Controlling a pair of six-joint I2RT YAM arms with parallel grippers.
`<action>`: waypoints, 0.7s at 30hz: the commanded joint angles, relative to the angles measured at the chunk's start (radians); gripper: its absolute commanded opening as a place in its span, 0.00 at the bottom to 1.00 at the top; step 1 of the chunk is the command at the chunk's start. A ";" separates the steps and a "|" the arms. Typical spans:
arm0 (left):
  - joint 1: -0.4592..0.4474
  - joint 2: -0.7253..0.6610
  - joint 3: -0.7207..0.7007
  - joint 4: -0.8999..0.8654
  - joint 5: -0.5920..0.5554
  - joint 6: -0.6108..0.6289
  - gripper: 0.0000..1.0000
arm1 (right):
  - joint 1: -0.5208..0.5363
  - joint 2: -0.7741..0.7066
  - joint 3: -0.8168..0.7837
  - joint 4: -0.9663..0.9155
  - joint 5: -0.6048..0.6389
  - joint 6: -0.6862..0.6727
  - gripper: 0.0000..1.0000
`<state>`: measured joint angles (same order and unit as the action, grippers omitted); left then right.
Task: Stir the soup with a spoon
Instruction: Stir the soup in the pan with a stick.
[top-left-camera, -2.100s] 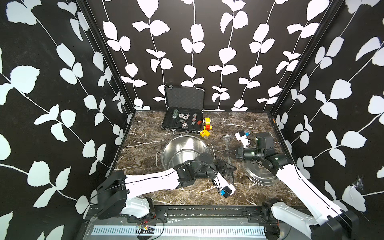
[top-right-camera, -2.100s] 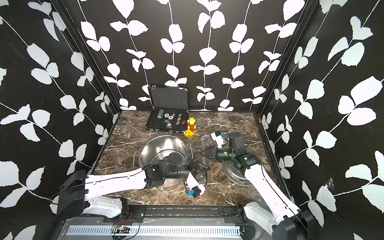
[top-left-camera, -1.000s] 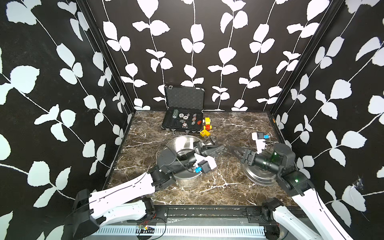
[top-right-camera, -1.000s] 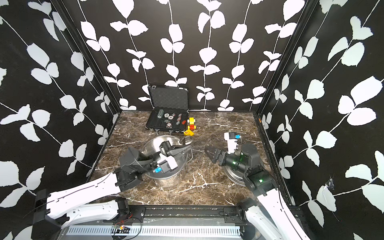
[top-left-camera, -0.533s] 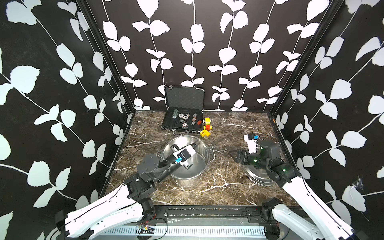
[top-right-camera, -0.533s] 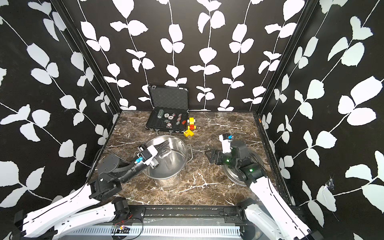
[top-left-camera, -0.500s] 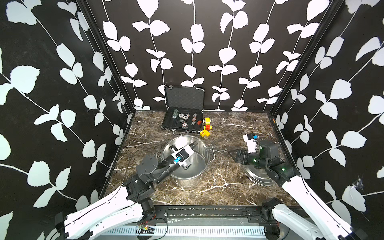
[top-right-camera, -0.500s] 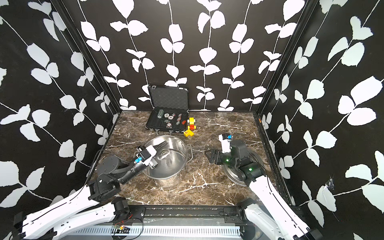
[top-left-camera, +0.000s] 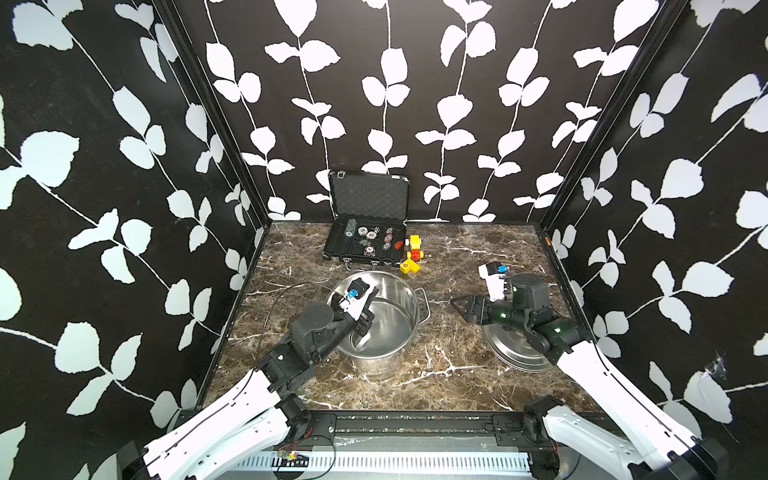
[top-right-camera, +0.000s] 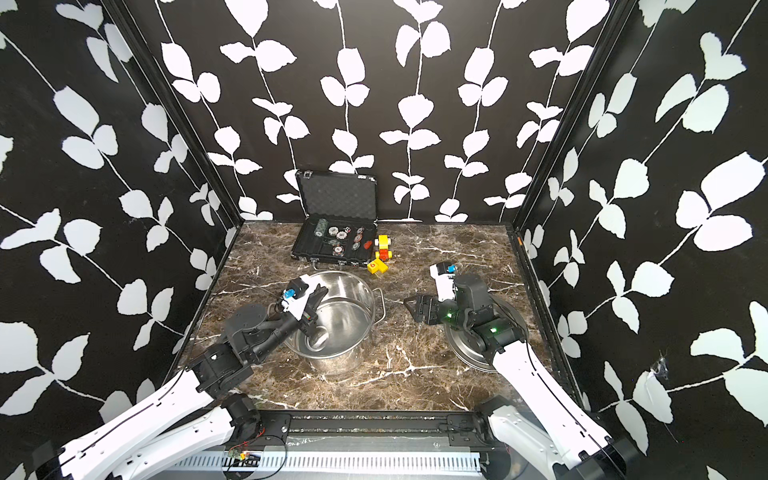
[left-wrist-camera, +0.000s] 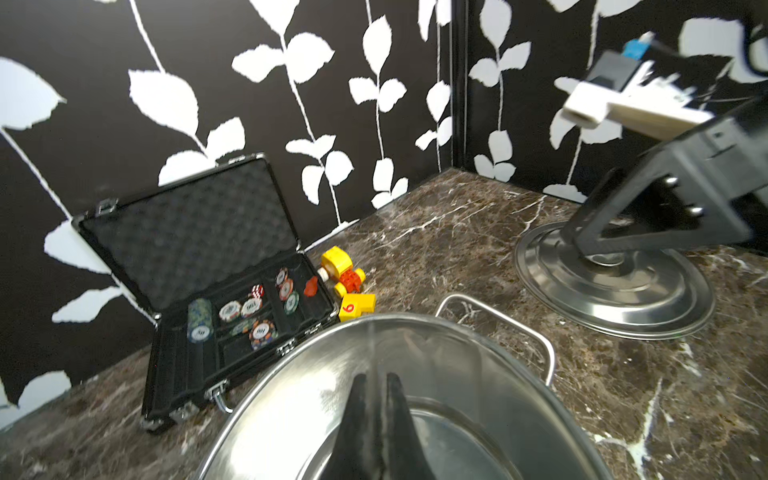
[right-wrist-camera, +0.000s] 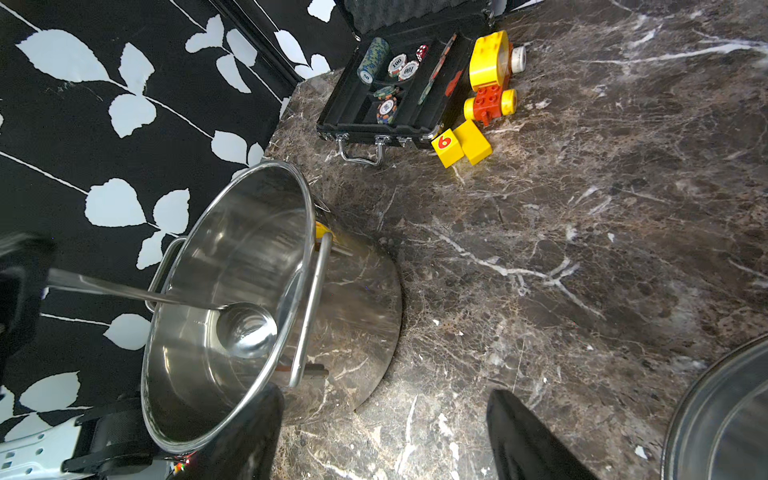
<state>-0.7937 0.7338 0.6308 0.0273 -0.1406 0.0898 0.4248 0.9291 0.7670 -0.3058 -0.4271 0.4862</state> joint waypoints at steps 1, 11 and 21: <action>0.056 0.019 -0.021 -0.010 -0.024 -0.086 0.00 | 0.010 -0.011 0.018 0.028 -0.006 -0.026 0.82; 0.227 0.081 -0.050 0.067 -0.128 -0.137 0.00 | 0.012 -0.024 0.020 -0.030 0.054 -0.066 0.85; 0.267 0.295 0.056 0.198 -0.119 -0.038 0.00 | 0.014 -0.020 0.017 -0.039 0.063 -0.073 0.85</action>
<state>-0.5312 0.9962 0.6308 0.1398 -0.2760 0.0040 0.4305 0.9134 0.7670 -0.3500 -0.3779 0.4271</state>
